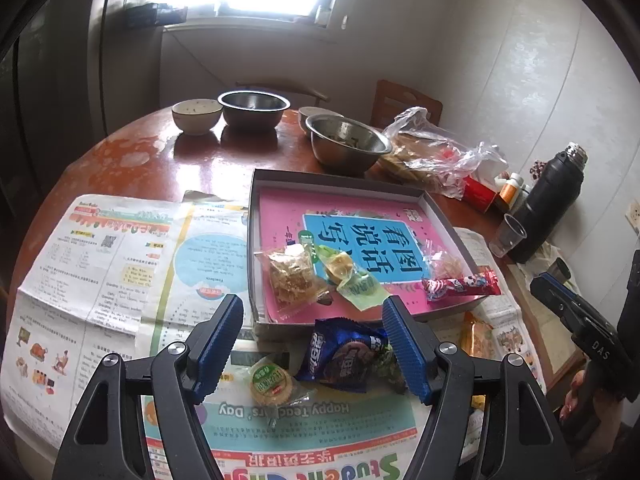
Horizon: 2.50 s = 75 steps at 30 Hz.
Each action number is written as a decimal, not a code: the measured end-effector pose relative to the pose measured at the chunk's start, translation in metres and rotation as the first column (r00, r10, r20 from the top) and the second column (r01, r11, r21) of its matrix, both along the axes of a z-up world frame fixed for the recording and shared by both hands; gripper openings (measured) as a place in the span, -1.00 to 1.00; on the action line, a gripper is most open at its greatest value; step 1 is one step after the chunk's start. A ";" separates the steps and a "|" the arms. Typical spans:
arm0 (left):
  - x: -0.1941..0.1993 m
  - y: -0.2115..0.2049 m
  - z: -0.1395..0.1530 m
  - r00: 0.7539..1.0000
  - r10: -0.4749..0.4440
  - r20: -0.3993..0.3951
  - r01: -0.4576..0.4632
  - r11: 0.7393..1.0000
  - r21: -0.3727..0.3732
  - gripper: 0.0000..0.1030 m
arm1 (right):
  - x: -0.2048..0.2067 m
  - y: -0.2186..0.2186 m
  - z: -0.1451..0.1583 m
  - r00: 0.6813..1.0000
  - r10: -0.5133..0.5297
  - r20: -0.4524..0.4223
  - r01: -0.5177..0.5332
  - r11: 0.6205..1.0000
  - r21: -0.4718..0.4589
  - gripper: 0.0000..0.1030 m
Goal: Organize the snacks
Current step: 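Withdraw both open tools from the box toward the remaining snacks, then move the left tool to the blue cookie pack while the right approaches the yellow bar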
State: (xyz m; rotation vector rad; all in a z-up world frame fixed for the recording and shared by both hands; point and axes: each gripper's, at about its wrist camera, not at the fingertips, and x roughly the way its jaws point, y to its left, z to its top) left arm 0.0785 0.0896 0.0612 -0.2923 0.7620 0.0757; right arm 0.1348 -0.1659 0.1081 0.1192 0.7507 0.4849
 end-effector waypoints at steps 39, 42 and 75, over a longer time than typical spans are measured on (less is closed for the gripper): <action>-0.026 -0.015 -0.024 0.996 -0.056 -0.065 0.058 0.998 0.032 0.44 | -0.045 0.017 -0.006 0.995 0.097 -0.025 -0.098 0.995 -0.022 -0.01; -0.026 -0.018 -0.029 0.995 -0.062 -0.082 0.066 0.997 0.039 0.44 | -0.048 0.016 -0.009 0.995 0.097 -0.033 -0.097 0.995 -0.022 -0.01; -0.018 -0.037 -0.059 0.984 -0.095 -0.150 0.110 0.990 0.093 0.45 | -0.069 0.016 -0.059 0.976 0.155 -0.155 -0.165 0.985 -0.053 0.09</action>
